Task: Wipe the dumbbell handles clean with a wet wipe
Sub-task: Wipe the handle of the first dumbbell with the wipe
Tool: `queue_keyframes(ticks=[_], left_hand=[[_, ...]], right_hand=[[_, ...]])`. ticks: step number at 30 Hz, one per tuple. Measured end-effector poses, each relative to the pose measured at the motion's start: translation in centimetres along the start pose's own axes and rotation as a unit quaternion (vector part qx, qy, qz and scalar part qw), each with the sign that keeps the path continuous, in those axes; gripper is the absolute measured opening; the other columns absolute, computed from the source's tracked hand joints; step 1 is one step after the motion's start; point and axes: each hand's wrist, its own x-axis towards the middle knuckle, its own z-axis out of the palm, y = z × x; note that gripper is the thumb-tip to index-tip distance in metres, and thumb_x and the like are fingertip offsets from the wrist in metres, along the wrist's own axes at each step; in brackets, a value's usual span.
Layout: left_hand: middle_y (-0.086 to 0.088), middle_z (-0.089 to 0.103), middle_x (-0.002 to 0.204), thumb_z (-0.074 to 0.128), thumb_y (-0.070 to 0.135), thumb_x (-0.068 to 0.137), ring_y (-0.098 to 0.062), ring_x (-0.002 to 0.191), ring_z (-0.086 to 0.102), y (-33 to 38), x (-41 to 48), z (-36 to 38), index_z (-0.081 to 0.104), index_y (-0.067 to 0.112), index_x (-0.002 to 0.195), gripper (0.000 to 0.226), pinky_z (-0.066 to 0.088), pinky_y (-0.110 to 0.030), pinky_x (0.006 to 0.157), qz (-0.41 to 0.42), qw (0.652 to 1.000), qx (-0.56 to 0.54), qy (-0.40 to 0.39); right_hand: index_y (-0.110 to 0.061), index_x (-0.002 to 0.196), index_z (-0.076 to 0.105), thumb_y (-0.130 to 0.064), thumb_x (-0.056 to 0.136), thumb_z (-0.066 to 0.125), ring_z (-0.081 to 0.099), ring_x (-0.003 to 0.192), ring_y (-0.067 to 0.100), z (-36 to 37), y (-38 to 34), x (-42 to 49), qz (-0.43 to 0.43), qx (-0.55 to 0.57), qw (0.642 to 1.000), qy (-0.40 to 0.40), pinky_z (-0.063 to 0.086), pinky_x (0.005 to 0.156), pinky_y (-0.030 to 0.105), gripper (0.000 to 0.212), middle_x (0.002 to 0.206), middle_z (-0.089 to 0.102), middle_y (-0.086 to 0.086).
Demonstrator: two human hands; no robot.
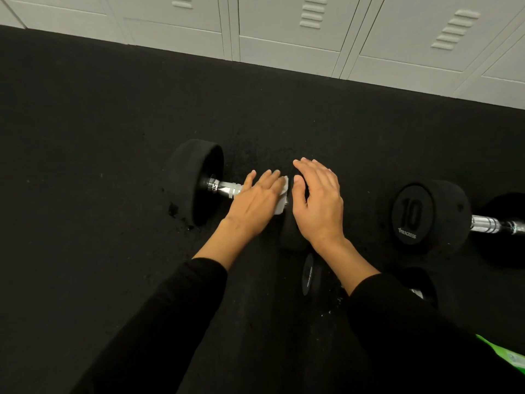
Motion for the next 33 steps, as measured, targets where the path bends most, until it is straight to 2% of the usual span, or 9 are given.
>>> queue_keyframes(ticks=[4,7,11,14,16,21,23,26,33], left_hand=[[-0.002,0.015,0.161,0.052,0.007,0.093,-0.016,0.148,0.008,-0.2,-2.1,0.9,0.013,0.016,0.153,0.073,-0.002,-0.034,0.117,0.047,0.999,-0.004,0.019],[0.001,0.033,0.154,0.059,0.008,0.09,-0.014,0.143,0.028,-1.3,-1.8,0.9,0.028,0.02,0.149,0.067,0.004,-0.034,0.118,0.07,0.997,-0.022,0.04],[-0.003,0.062,0.117,0.046,0.031,0.099,-0.019,0.111,0.059,-1.9,0.2,0.2,0.056,0.015,0.121,0.029,0.029,-0.032,0.106,0.057,0.996,-0.072,0.014],[-0.006,0.063,0.09,0.039,0.03,0.102,-0.024,0.086,0.061,-1.2,1.0,0.0,0.056,0.012,0.095,0.026,0.035,-0.027,0.073,0.005,0.995,-0.093,0.031],[-0.003,0.06,0.081,0.034,0.029,0.102,-0.023,0.081,0.061,-0.8,1.2,0.0,0.052,0.015,0.087,0.027,0.038,-0.03,0.078,-0.012,0.995,-0.093,0.035],[-0.002,0.066,0.098,0.035,0.027,0.101,-0.018,0.099,0.062,0.0,0.3,1.2,0.058,0.016,0.1,0.026,0.024,-0.04,0.113,-0.008,0.996,-0.065,0.067],[-0.005,0.061,0.124,0.044,0.019,0.098,-0.02,0.127,0.05,0.3,-0.7,1.2,0.055,0.015,0.123,0.027,0.016,-0.039,0.117,0.003,0.997,-0.053,0.054],[-0.005,0.029,0.156,0.05,0.002,0.093,-0.018,0.146,0.02,0.5,-2.0,0.9,0.024,0.013,0.15,0.065,0.006,-0.03,0.119,0.018,0.999,-0.034,0.018],[-0.008,-0.001,0.162,0.045,-0.004,0.093,-0.019,0.149,0.005,0.9,-5.1,0.3,0.002,0.011,0.154,0.076,0.007,-0.029,0.119,0.039,0.996,0.06,-0.044]], right_hand=[[-0.016,0.13,0.055,-0.034,0.096,0.031,0.041,0.133,0.015,-0.1,-0.2,0.1,0.006,0.003,1.0,-0.003,0.025,0.114,0.035,0.045,0.134,0.056,0.002],[-0.015,0.13,0.055,-0.033,0.096,0.032,0.041,0.133,0.016,-0.1,-0.2,0.1,0.003,0.006,1.0,0.0,0.025,0.114,0.035,0.045,0.134,0.056,0.003],[-0.014,0.13,0.056,-0.033,0.096,0.031,0.042,0.132,0.017,-0.1,-0.1,0.0,0.003,0.007,1.0,-0.001,0.027,0.114,0.036,0.046,0.133,0.057,0.003],[-0.014,0.13,0.056,-0.034,0.096,0.03,0.043,0.132,0.017,0.0,-0.1,0.3,0.005,0.008,1.0,-0.005,0.028,0.114,0.038,0.047,0.133,0.057,0.003],[-0.014,0.13,0.056,-0.034,0.096,0.03,0.043,0.132,0.017,0.0,-0.1,0.3,0.005,0.008,1.0,-0.008,0.029,0.114,0.038,0.047,0.133,0.057,0.003],[-0.014,0.129,0.056,-0.032,0.096,0.033,0.043,0.132,0.016,-0.1,0.1,0.4,0.004,0.011,1.0,-0.007,0.032,0.113,0.04,0.044,0.133,0.057,0.003],[-0.014,0.129,0.056,-0.031,0.096,0.034,0.043,0.132,0.016,-0.1,0.1,0.3,0.003,0.012,1.0,-0.006,0.032,0.112,0.041,0.043,0.133,0.057,0.003],[-0.015,0.13,0.056,-0.028,0.097,0.037,0.042,0.132,0.016,-0.1,0.1,0.1,-0.002,0.001,1.0,-0.009,0.029,0.114,0.038,0.04,0.134,0.056,0.003],[-0.016,0.134,0.049,-0.027,0.099,0.036,0.038,0.136,0.017,-1.0,-0.7,0.7,-0.011,-0.08,0.994,-0.08,0.028,0.114,0.042,0.039,0.14,0.05,0.004]])
